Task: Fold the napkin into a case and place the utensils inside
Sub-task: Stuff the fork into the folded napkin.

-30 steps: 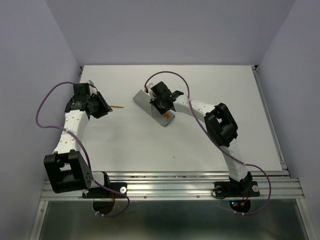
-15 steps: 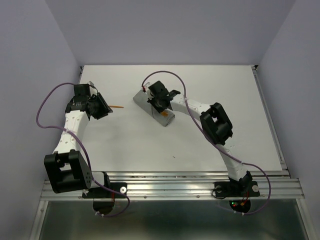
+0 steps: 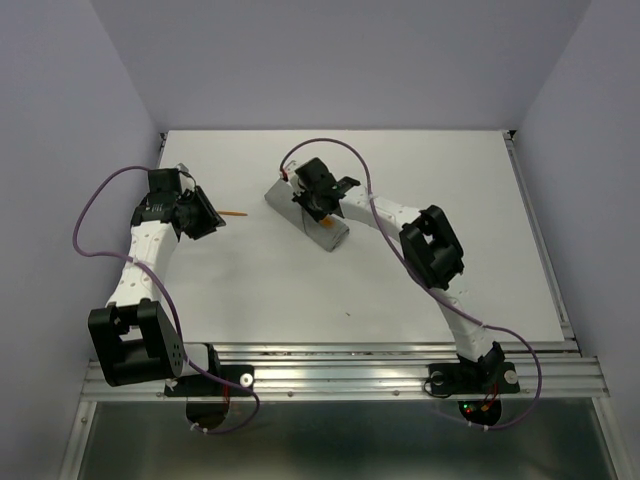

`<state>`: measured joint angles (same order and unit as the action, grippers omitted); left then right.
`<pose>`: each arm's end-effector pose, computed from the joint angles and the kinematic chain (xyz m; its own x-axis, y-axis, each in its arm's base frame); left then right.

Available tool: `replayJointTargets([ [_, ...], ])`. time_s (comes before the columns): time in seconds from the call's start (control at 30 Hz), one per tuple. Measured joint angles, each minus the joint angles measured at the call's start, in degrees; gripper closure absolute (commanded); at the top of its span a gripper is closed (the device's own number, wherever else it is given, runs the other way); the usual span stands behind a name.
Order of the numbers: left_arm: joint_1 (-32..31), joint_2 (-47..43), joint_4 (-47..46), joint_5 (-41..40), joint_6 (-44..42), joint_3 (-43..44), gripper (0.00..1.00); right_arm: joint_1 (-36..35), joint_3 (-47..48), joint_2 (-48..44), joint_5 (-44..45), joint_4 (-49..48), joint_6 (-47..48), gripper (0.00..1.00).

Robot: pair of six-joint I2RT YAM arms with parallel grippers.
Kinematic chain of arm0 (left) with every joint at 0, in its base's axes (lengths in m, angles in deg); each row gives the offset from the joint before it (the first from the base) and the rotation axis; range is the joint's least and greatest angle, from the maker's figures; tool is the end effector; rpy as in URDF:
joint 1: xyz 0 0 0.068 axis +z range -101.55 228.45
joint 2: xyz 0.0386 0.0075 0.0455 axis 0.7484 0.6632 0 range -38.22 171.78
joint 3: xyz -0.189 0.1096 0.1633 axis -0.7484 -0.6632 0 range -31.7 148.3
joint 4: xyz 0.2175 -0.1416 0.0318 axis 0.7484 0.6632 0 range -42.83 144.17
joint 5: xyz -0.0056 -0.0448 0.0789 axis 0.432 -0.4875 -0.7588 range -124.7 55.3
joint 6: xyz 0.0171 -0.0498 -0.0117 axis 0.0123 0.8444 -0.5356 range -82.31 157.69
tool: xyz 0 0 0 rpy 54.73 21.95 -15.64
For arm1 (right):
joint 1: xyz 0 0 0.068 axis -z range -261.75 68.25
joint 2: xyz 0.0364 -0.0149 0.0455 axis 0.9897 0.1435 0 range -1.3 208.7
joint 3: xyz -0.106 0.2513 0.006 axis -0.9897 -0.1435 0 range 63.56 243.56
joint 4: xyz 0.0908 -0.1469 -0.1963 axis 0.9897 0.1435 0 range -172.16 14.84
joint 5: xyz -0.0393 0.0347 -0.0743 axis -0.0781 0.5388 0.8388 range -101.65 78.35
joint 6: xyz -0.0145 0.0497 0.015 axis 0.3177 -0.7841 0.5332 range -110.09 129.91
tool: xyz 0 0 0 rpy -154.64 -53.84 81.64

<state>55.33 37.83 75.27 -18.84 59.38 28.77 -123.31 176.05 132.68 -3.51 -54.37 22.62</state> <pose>0.2858 0.0248 0.2868 -0.6671 -0.4386 -0.6022 -0.1782 0.8788 -0.4427 0.3959 0.3441 0.1868 -0.4240 -0.6668 -0.6128 -0.6980 0.6718 -0.2481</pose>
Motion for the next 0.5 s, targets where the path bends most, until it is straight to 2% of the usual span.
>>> replayJointTargets([
  [0.5, 0.00, 0.81, 0.00, 0.22, -0.04, 0.00, 0.58, 0.00, 3.43, 3.02, 0.00, -0.04, 3.06, 0.99],
])
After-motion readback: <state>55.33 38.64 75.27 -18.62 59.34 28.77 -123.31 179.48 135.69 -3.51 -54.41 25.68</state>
